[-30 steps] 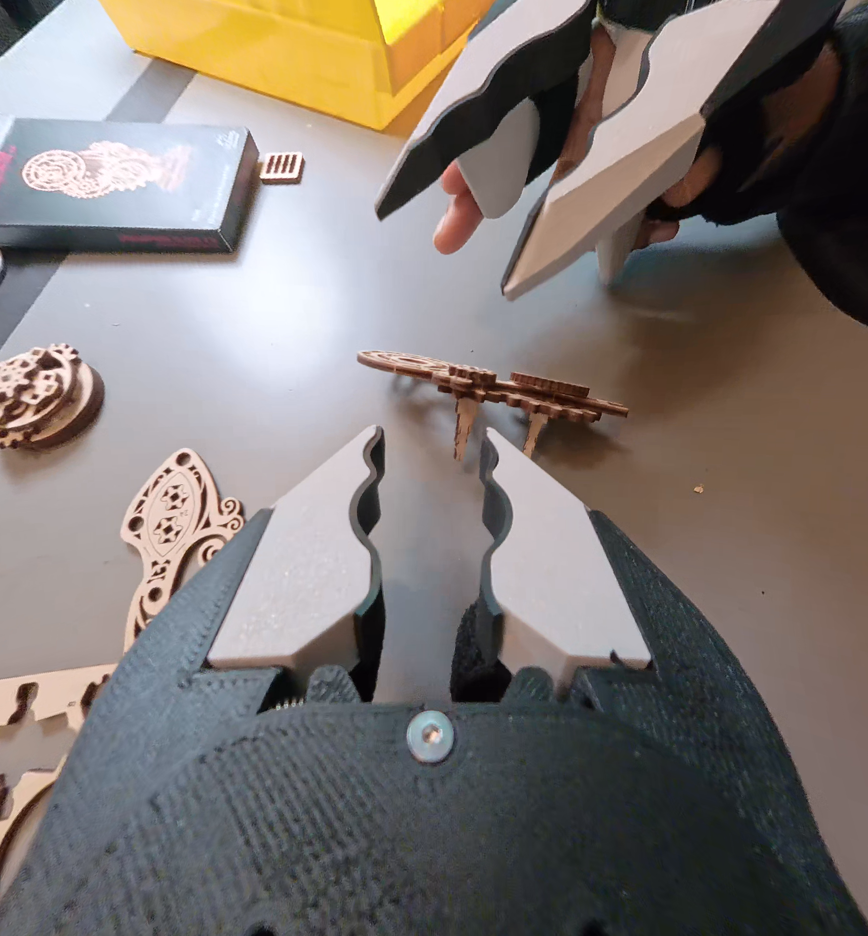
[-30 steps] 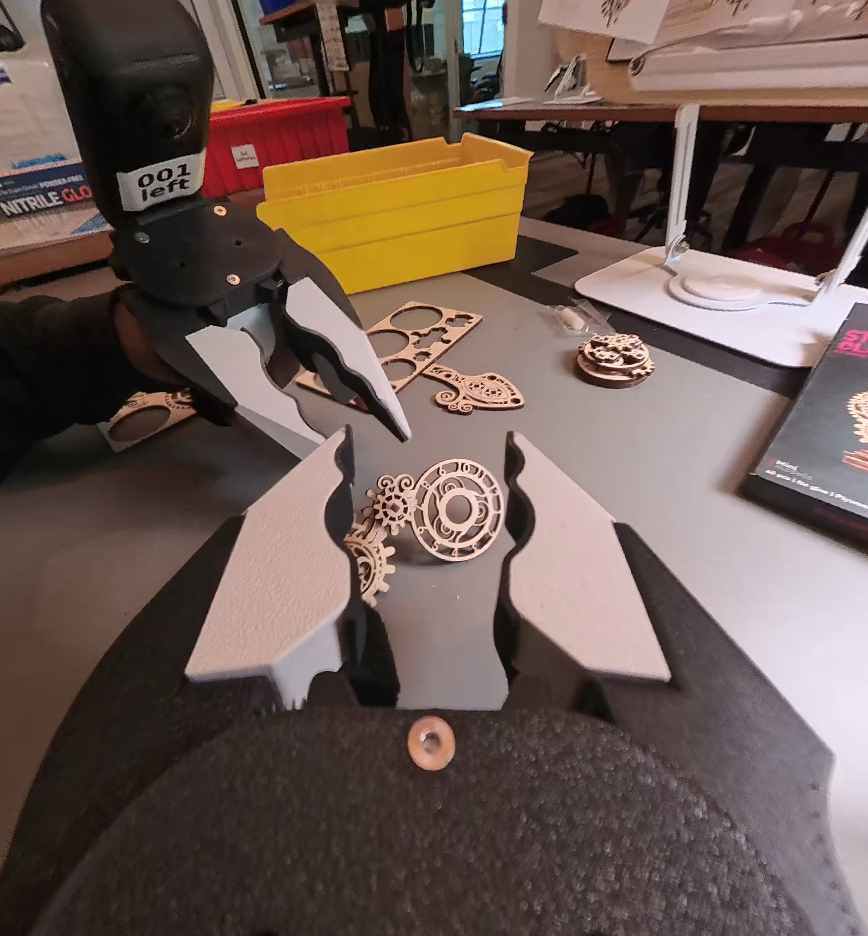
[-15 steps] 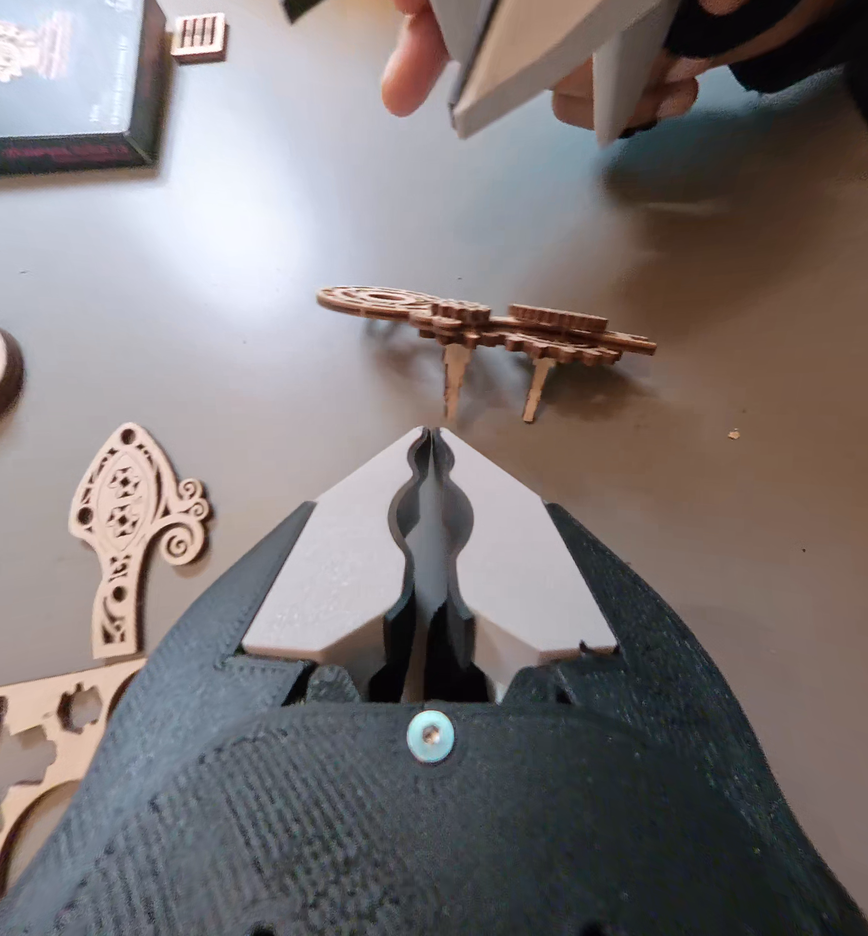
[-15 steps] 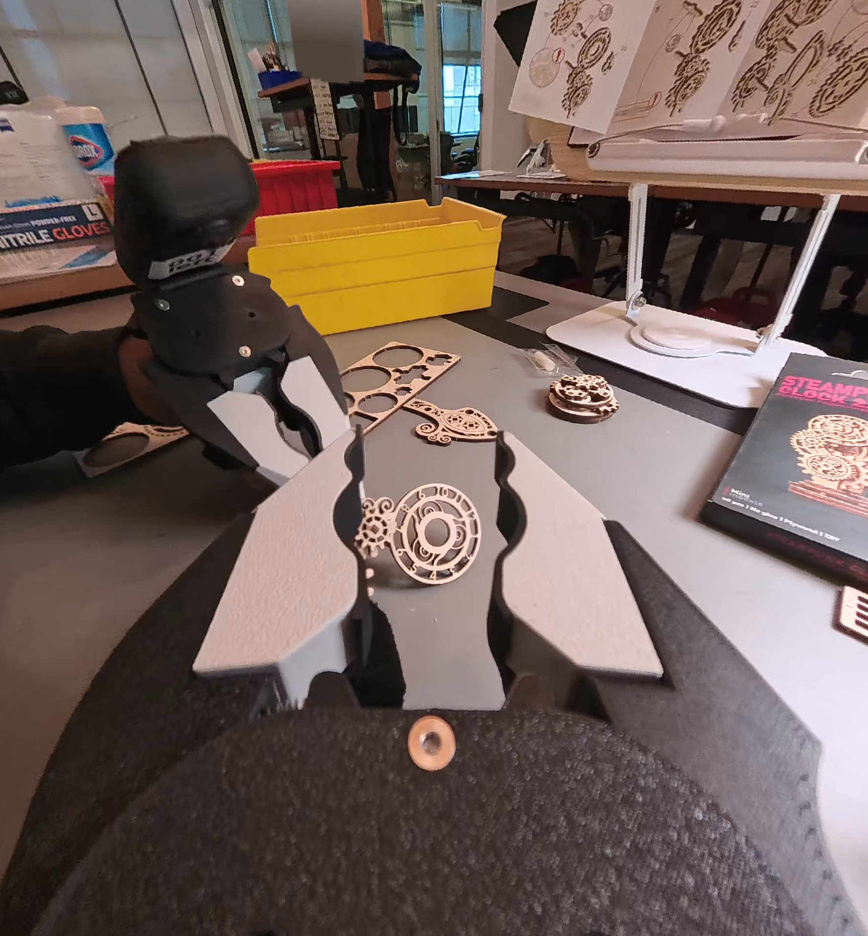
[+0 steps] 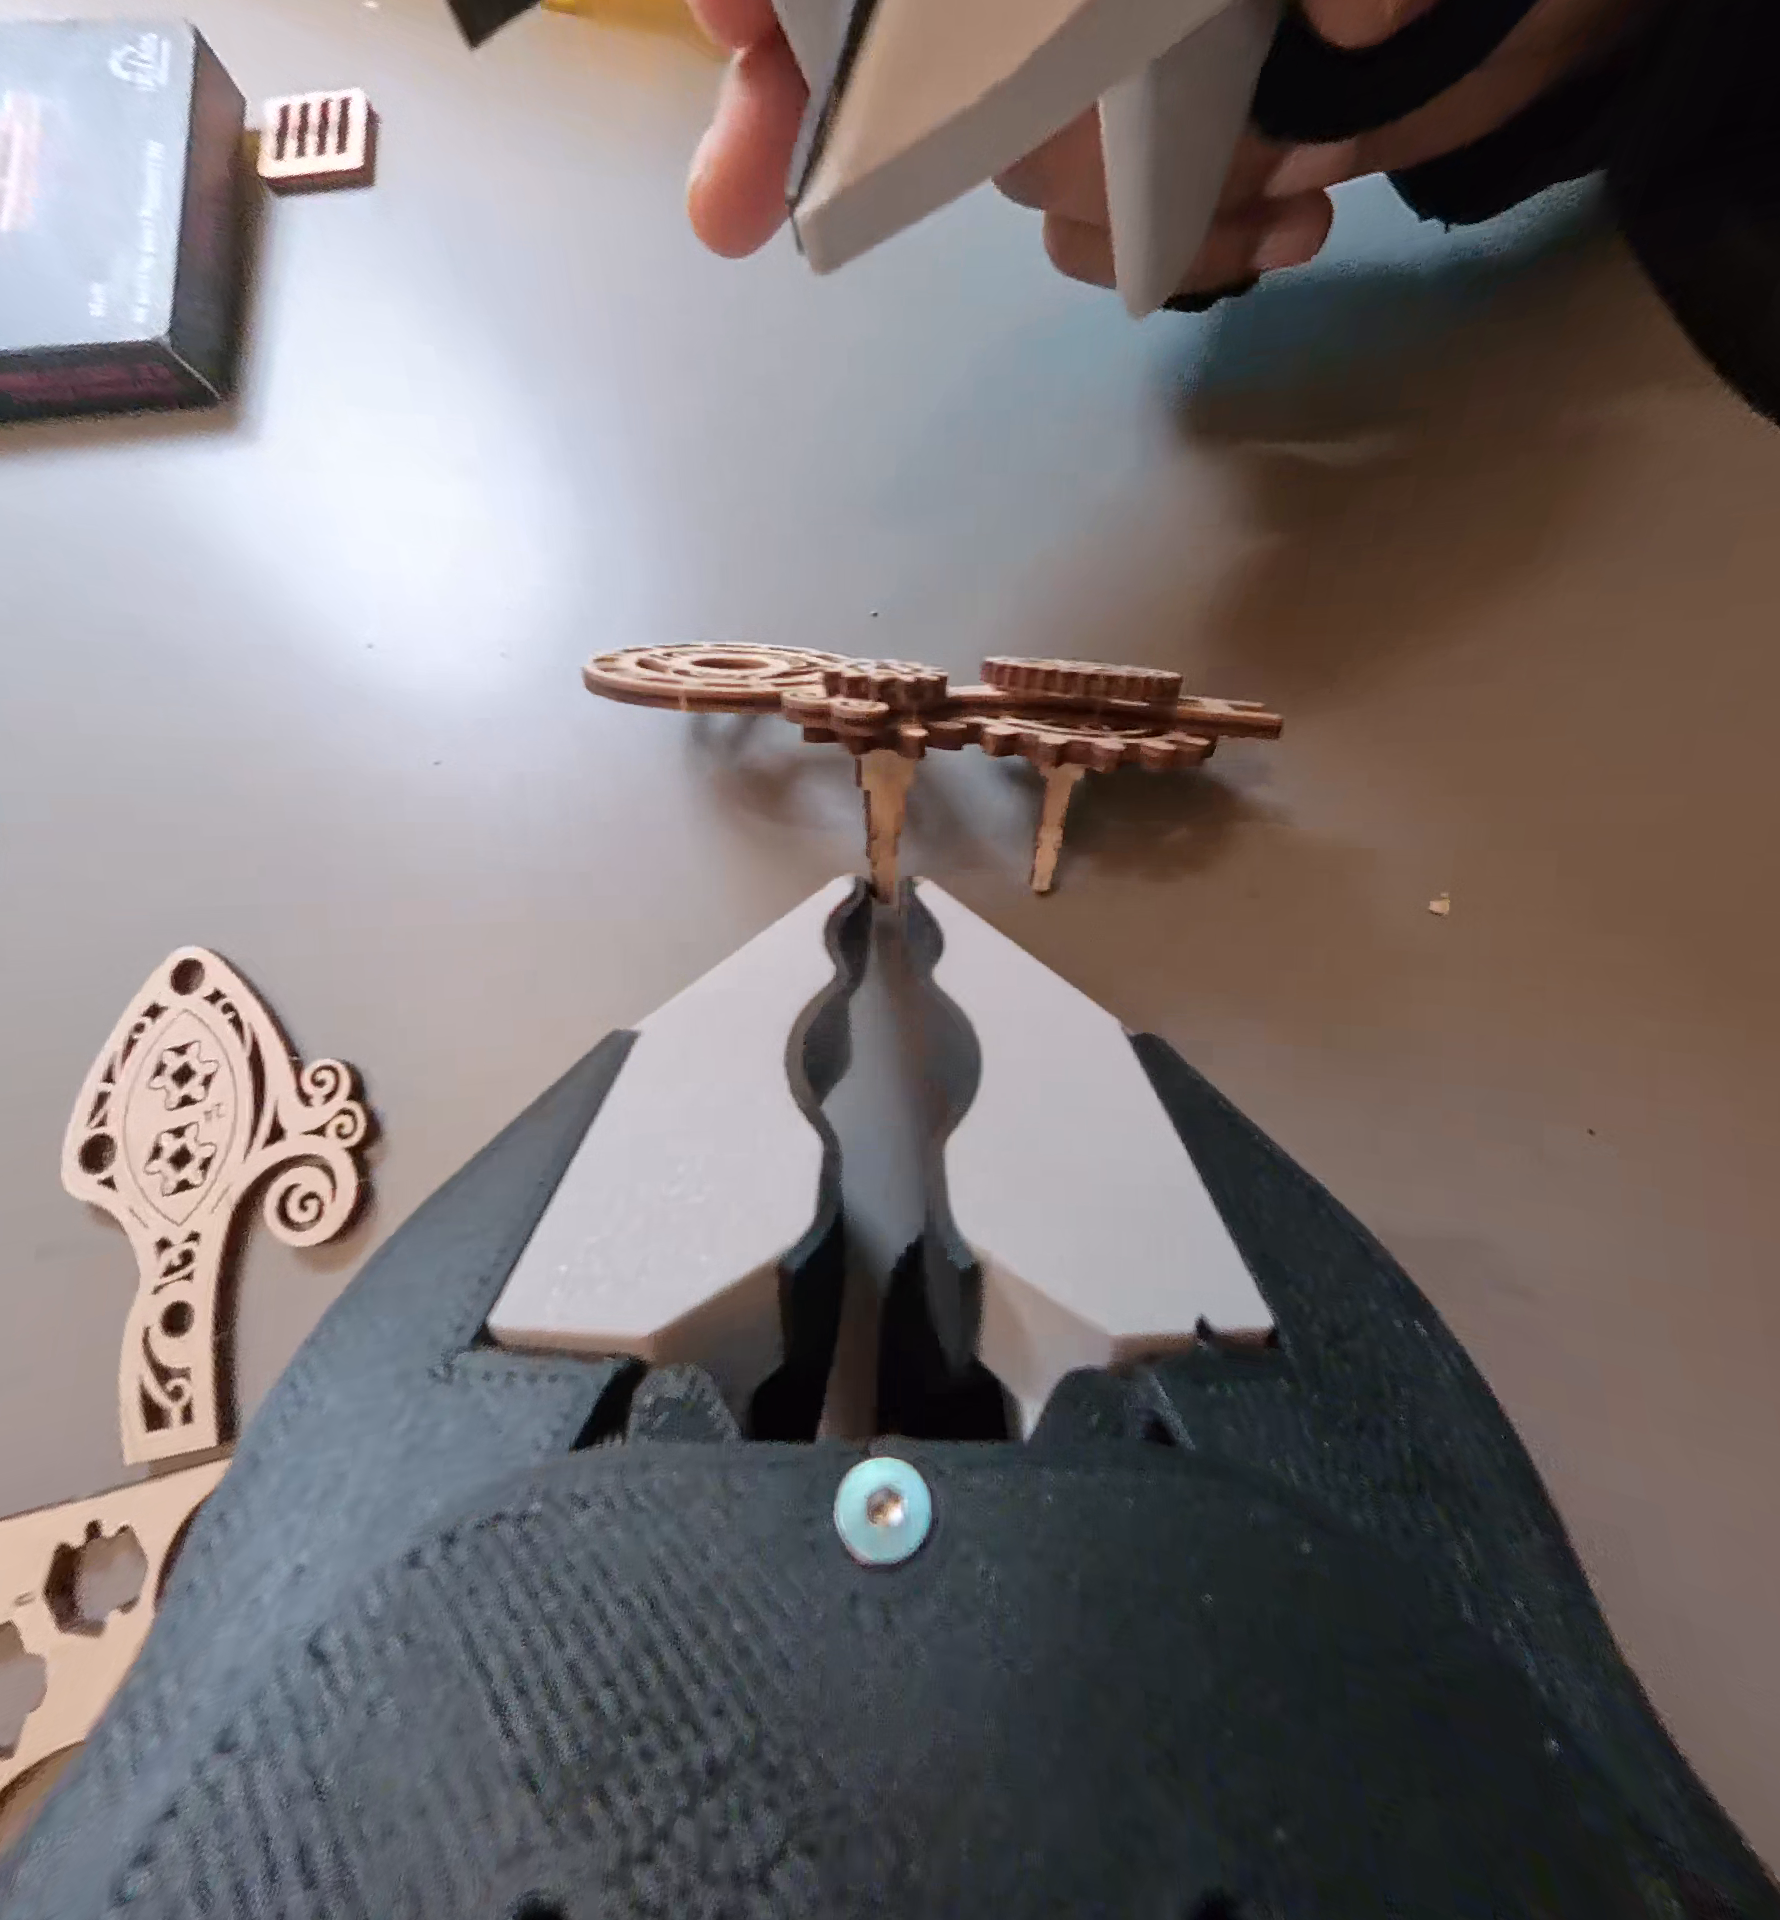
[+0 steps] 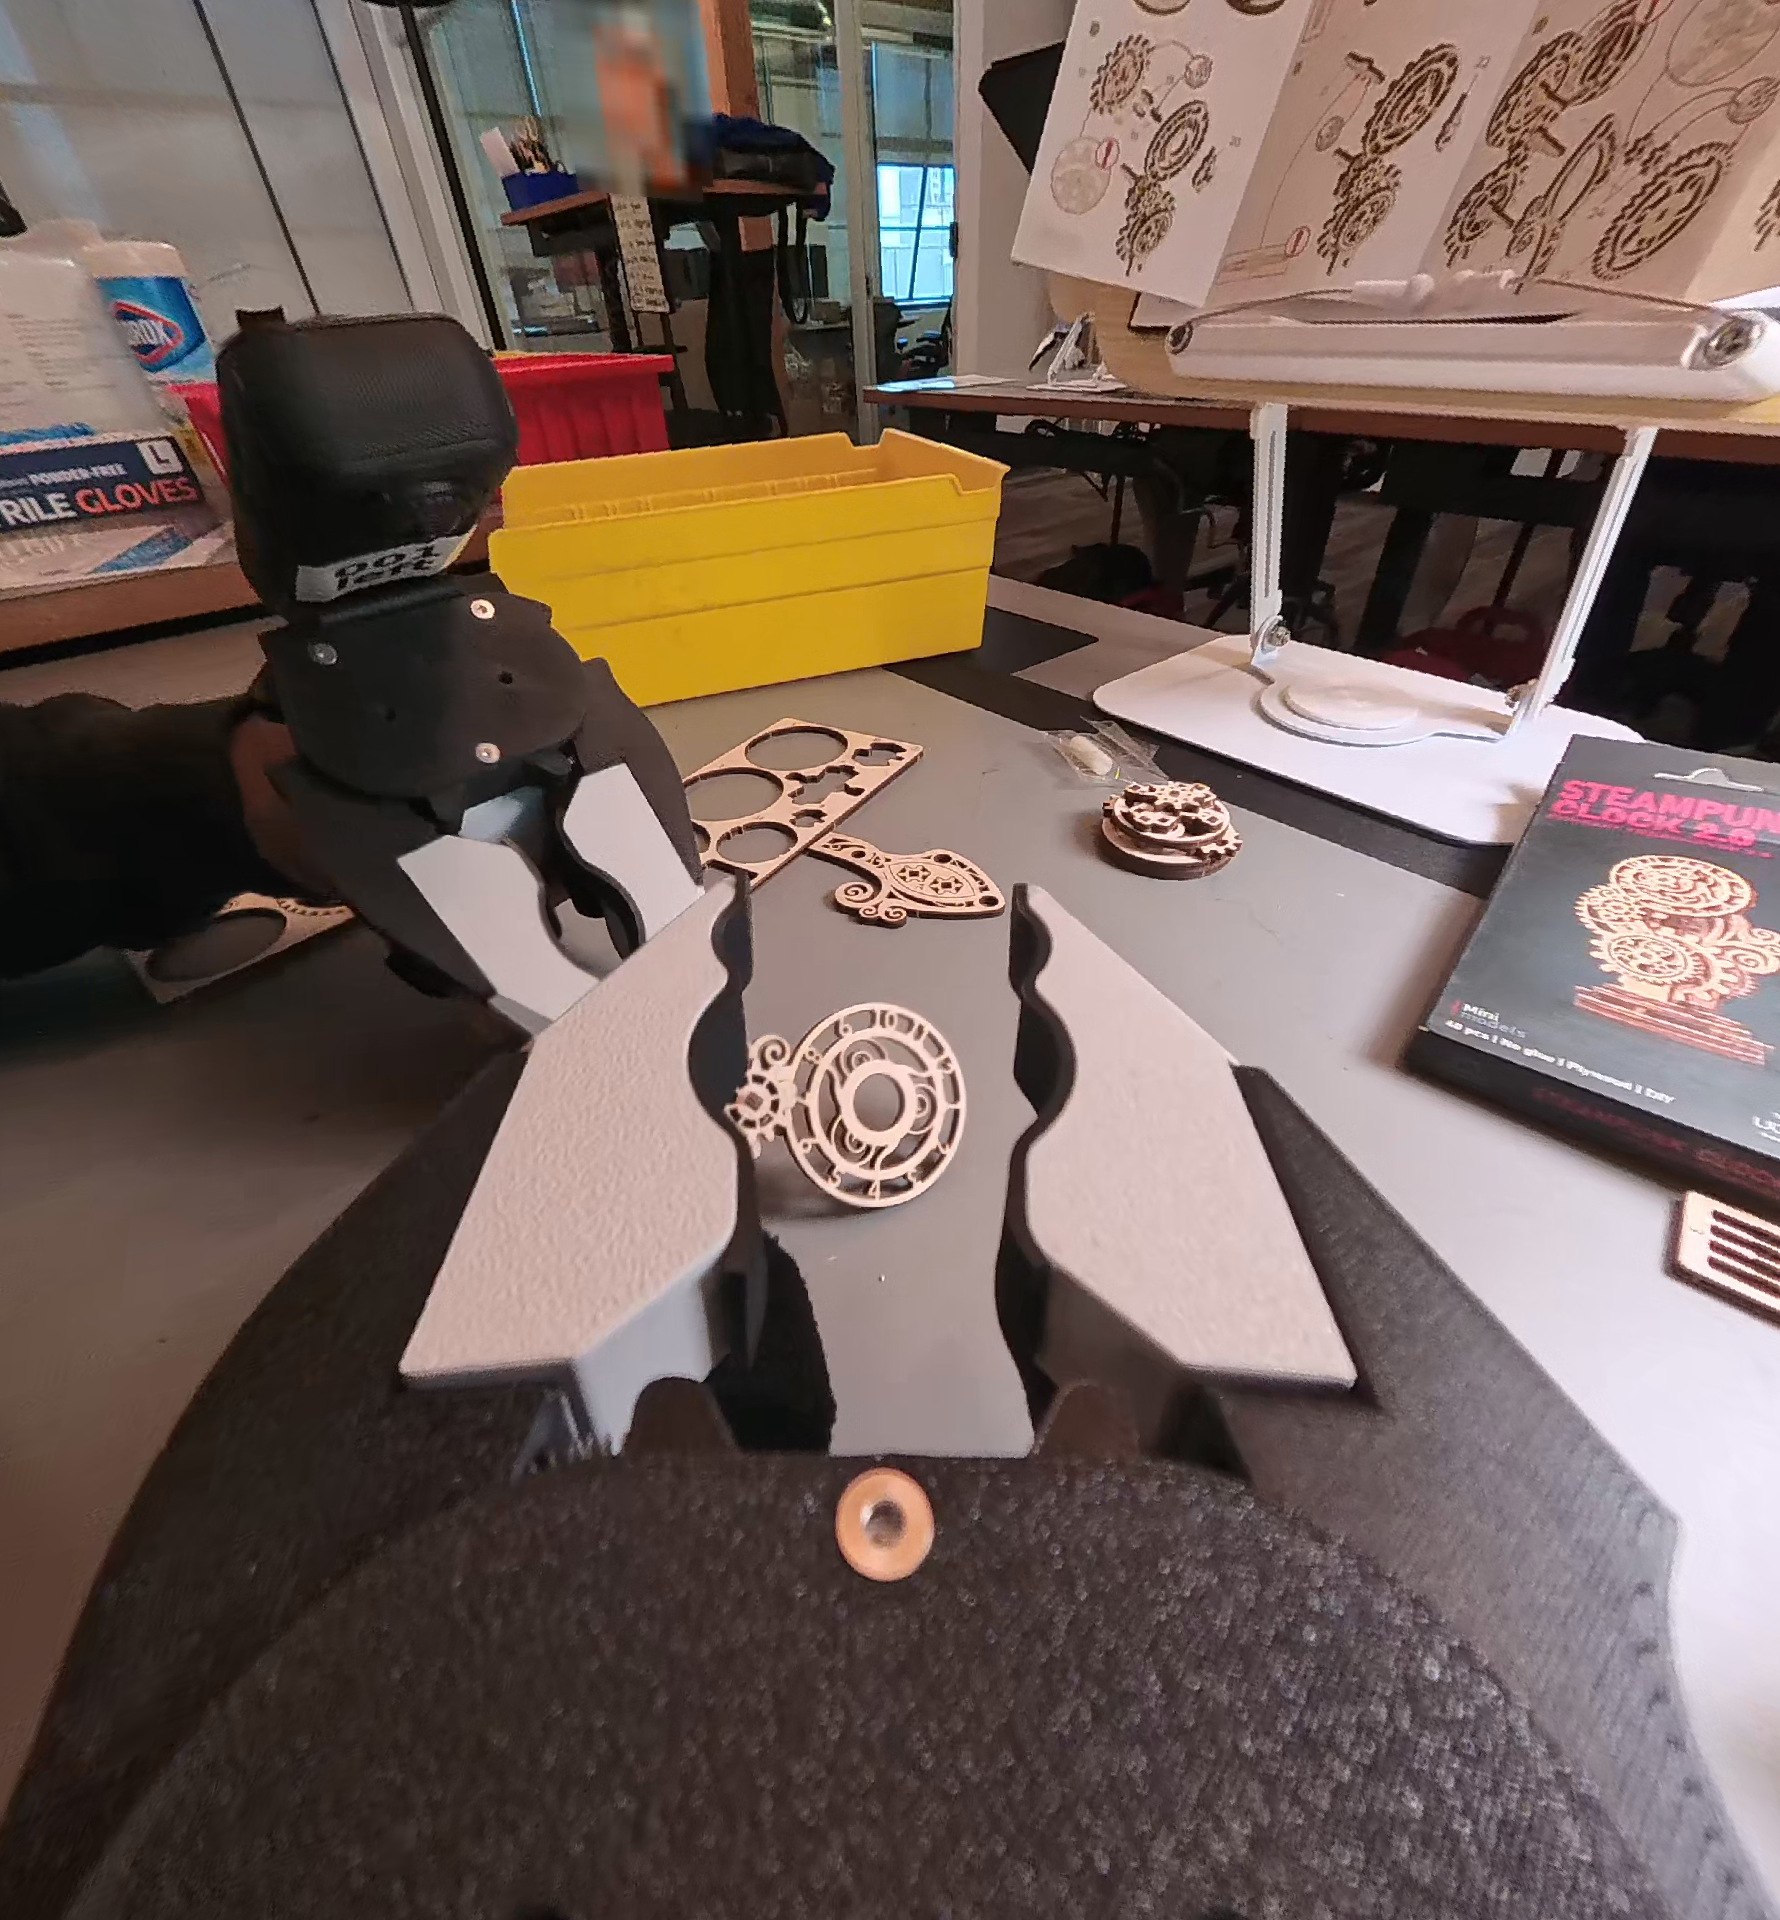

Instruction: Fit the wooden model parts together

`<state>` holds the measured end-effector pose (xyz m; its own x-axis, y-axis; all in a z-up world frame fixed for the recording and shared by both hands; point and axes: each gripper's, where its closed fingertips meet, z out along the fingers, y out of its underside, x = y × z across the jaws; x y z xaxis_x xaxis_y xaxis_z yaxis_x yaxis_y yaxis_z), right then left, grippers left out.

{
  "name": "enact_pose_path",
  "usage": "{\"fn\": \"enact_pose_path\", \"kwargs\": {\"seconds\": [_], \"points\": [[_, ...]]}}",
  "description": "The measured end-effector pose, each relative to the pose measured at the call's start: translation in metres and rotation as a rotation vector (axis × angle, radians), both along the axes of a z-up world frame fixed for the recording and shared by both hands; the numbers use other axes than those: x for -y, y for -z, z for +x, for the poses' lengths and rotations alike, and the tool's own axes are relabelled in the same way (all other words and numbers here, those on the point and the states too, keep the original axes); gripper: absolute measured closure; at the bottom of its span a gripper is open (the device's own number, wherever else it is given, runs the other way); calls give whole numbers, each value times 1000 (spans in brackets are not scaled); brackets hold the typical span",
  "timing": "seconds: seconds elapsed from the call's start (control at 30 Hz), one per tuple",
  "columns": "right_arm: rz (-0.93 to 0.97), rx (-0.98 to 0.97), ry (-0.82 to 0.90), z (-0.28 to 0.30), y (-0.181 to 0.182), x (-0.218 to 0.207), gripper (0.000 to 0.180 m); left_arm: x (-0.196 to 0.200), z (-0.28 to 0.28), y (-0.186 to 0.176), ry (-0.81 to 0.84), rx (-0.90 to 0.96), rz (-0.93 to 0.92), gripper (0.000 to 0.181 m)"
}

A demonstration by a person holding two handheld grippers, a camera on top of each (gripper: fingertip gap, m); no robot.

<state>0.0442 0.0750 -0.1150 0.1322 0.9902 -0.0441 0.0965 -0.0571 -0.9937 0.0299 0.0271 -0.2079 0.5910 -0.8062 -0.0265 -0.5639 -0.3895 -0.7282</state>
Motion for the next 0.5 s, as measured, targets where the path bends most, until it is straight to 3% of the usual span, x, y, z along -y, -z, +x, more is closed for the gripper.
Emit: {"fn": "enact_pose_path", "kwargs": {"seconds": [0.03,0.17,0.33,0.5], "points": [[1,-5,5,1,-2,-1,132,-1,-1,-1,-11,-3,10,178],[-11,-28,24,6,-5,-6,133,-7,-20,-4,-103,-37,61,173],[-114,-61,2,5,0,-1,133,-13,-29,-31,-202,112,170,164],[-43,-83,36,9,-10,-5,131,-27,-51,-70,-319,248,324,154]]}}
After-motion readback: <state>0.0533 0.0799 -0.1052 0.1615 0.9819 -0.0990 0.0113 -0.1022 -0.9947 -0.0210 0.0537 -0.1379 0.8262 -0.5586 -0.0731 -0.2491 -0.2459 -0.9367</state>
